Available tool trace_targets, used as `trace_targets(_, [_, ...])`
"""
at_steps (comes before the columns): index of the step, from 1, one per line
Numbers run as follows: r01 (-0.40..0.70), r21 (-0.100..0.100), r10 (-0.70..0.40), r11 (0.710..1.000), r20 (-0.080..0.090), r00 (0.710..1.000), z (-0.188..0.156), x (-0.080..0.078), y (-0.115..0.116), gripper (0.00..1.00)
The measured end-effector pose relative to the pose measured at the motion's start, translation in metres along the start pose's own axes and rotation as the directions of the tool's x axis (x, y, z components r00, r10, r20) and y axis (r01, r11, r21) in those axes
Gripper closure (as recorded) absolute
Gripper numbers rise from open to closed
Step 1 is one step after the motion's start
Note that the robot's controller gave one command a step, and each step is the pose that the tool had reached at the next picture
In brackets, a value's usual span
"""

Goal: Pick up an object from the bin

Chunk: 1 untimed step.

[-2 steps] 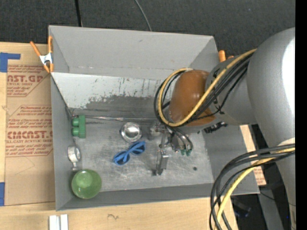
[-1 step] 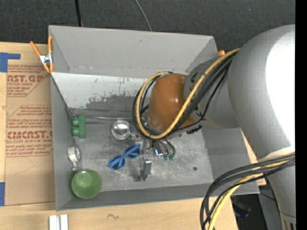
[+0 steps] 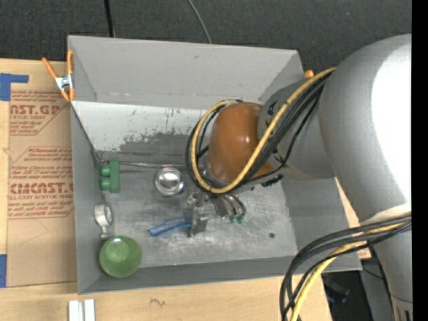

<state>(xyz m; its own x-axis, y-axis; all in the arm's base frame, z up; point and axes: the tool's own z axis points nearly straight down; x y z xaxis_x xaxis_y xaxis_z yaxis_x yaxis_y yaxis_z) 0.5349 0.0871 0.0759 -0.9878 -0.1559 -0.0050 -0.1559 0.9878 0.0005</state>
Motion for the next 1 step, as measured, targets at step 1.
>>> trace_targets(1, [0.240,0.001,-0.240,0.971,0.002,0.971,-0.1563,0.0225,-0.0217,1.00])
